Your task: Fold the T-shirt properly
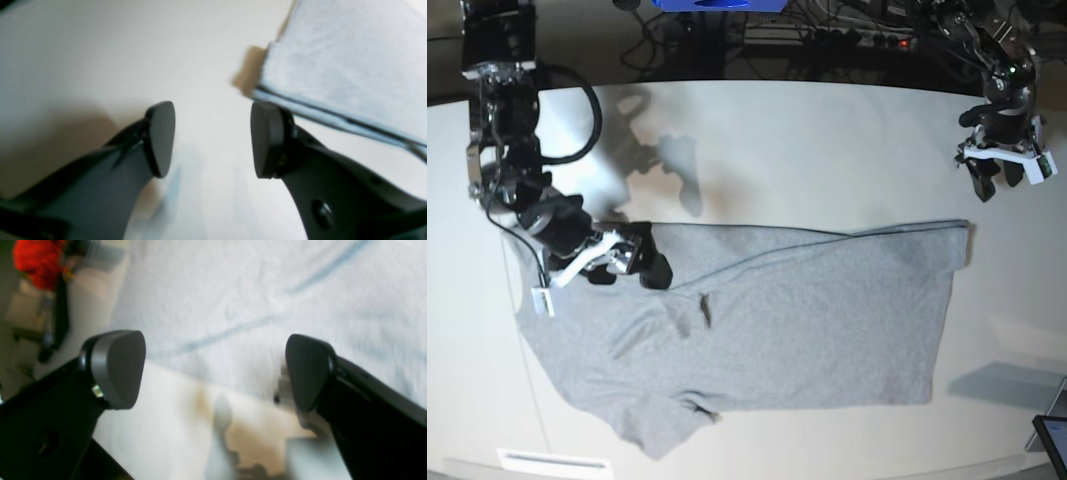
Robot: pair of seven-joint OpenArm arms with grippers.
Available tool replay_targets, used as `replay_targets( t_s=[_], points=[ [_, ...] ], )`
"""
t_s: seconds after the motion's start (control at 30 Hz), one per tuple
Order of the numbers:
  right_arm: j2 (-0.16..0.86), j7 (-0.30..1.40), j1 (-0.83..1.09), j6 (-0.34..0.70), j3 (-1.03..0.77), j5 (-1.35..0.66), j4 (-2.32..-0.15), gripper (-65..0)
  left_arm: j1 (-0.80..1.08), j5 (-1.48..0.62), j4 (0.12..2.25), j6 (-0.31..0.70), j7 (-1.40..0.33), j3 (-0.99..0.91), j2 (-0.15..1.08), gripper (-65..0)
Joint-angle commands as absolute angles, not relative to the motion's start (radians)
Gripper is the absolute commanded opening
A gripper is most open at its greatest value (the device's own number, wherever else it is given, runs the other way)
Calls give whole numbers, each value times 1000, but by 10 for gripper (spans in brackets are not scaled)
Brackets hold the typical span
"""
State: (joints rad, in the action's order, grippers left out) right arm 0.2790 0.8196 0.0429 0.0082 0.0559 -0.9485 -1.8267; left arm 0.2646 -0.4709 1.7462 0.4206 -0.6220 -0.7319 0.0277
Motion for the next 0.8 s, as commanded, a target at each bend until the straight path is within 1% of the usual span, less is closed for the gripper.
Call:
replay_targets(
  t_s=[0.0,0.07,0.17,0.2,0.3,0.37,0.47,0.57,0.77],
  points=[
    [282,819,65,8,53,-928,-1863,0,243,-483,1748,429,-602,-731,35,-302],
    [280,845,111,7,53,-881,-1891,0,220,-526,1721,437,-602,-730,8,-302],
    [280,869,159,7,53,-845,-1893,0,214,-619,1679,437,-602,-736,1,-302],
    [282,874,177,7,53,-834,-1893,-19,214,-659,1661,437,-602,-739,2,-302],
    [280,895,229,7,53,-806,-1893,-161,214,-794,1593,437,-602,-737,45,-302],
    [278,898,254,7,53,-794,-1893,-205,213,-834,1561,433,-598,-734,65,-304],
    [278,897,268,7,62,-774,-1893,-206,189,-843,1550,432,-595,-740,79,-304],
    [285,889,268,7,125,-754,-1890,-207,170,-843,1550,432,-601,-740,81,-304],
    [257,886,268,7,203,-676,-1888,-207,124,-851,1512,430,-601,-739,71,-306]
  ],
)
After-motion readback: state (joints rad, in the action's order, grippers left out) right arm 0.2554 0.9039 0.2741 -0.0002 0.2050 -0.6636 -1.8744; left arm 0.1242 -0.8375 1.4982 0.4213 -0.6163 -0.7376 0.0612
